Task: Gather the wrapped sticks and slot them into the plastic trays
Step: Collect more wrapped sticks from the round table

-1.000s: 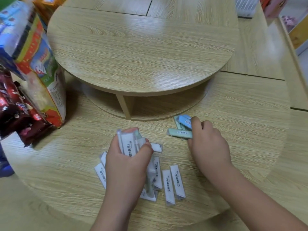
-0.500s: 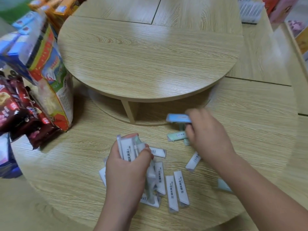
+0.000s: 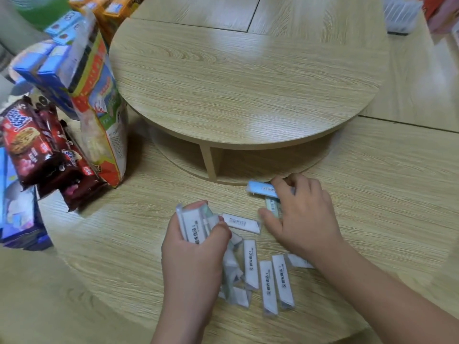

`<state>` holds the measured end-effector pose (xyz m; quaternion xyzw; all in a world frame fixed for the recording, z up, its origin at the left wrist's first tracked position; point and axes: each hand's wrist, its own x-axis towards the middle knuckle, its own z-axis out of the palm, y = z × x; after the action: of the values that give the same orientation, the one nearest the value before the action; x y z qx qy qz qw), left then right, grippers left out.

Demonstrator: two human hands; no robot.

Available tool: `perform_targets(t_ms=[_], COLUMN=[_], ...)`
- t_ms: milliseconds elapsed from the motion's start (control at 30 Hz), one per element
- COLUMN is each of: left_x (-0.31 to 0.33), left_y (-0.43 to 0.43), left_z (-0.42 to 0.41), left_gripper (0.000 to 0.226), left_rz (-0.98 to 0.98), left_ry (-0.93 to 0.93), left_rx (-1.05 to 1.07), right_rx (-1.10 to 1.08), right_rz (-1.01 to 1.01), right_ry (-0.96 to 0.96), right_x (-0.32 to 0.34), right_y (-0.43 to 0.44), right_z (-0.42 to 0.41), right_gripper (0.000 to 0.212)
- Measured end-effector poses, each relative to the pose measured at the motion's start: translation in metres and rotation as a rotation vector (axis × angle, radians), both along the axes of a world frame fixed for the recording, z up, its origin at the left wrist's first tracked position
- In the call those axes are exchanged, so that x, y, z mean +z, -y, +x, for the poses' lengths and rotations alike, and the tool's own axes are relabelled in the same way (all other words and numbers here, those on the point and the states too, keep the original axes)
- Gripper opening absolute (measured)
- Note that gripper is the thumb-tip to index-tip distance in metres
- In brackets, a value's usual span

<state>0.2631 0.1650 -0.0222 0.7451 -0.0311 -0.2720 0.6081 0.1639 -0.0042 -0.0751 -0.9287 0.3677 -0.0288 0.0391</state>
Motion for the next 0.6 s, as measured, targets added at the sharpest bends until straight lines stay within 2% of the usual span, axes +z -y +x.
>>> perform_targets(t_ms=[67, 300, 600], left_x=[-0.001, -0.004, -0.012], left_y=[0.0, 0.002, 0.011], left_z=[0.0, -0.004, -0.004], left_gripper=[0.043, 0.038, 0.024], left_rz=[0.0, 0.013, 0.027], left_ry=[-0.005, 0.014, -0.023], left_rx=[0.001, -0.038, -0.061], right_rx=[-0.005, 0.038, -0.077], right_rz=[-0.001, -0.006, 0.024], right_ry=[-0.046, -0.015, -0.046], right_x=[0.0, 0.003, 0.007], right_y=[-0.002, -0.01, -0.007], right_z=[0.001, 0.009, 0.021], right_gripper=[0.069, 0.036, 0.031])
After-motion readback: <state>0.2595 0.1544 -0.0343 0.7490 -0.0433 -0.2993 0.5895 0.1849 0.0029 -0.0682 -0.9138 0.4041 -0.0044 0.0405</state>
